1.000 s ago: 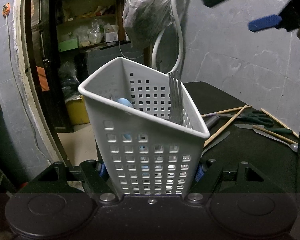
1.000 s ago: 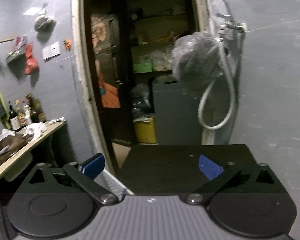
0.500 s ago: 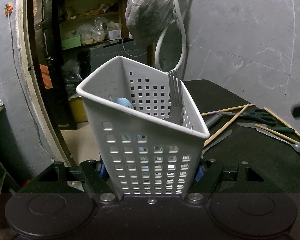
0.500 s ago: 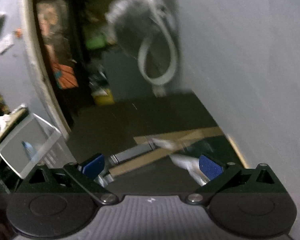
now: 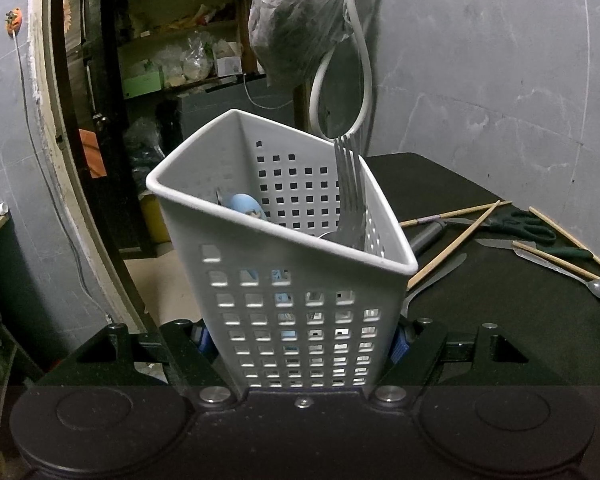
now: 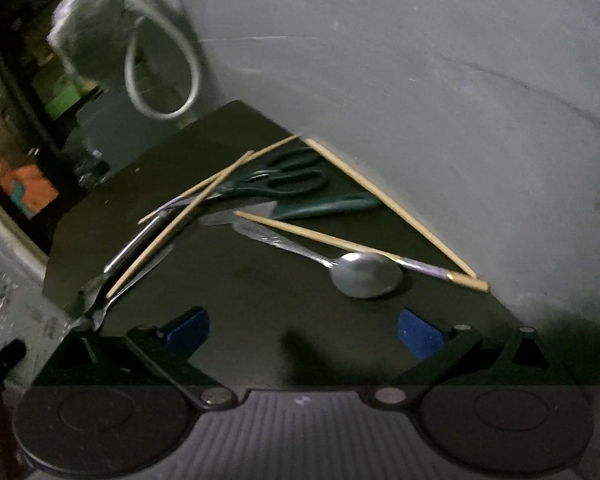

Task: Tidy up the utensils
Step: 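Move the right gripper back to the pile and grasp a large metal spoon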

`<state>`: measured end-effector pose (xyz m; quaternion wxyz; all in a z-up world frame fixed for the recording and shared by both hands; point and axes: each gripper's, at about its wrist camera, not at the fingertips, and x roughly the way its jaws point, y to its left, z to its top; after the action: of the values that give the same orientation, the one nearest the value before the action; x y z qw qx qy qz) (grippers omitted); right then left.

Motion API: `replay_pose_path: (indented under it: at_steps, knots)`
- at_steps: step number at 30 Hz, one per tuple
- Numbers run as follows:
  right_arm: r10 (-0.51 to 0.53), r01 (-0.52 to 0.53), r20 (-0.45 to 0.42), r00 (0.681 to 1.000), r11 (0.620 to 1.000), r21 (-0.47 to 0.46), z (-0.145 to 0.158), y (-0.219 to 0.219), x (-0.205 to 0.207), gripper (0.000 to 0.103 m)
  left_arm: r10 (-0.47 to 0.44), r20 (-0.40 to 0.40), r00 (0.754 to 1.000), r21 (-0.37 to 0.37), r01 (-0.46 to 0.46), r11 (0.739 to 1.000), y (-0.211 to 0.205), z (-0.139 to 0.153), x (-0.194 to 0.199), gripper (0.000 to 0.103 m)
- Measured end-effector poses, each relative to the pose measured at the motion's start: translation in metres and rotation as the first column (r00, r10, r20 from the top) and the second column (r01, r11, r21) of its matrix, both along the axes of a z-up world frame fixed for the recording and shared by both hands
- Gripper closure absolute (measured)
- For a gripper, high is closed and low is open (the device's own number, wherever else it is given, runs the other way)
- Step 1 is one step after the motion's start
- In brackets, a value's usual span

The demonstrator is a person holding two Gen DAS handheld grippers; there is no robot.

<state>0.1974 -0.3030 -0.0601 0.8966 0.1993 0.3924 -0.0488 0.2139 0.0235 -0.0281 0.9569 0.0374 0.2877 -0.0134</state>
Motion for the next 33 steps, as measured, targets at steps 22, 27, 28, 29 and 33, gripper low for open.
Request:
replay_pose_path:
  at_steps: [22, 27, 28, 29, 33]
  knots:
    - [-0.188, 0.137, 0.225, 0.956, 0.965, 0.224, -0.048, -0.029, 0.014, 0.019, -0.011, -0.046, 0.999, 0.016, 0.012, 1.000, -0.002, 0.003, 0.006, 0.026]
    - [-0.232, 0.174, 0.256, 0.939, 0.958, 0.230, -0.055, -0.033, 0.017, 0.037, -0.015, -0.050, 0.999, 0.019, 0.016, 1.000, -0.001, 0.004, 0.007, 0.026]
    - [-0.239, 0.183, 0.254, 0.937, 0.957, 0.225, -0.056, -0.033, 0.017, 0.045, -0.015, -0.050, 0.999, 0.020, 0.016, 1.000, -0.002, 0.004, 0.008, 0.026]
    - [-0.245, 0.191, 0.252, 0.936, 0.956, 0.221, -0.058, -0.033, 0.018, 0.048, -0.014, -0.050, 0.999, 0.019, 0.015, 1.000, -0.002, 0.004, 0.008, 0.026]
    - [-0.237, 0.200, 0.250, 0.939, 0.966, 0.167, -0.056, -0.028, 0.016, 0.059, -0.015, -0.050, 0.999, 0.019, 0.016, 1.000, -0.001, 0.005, 0.008, 0.026]
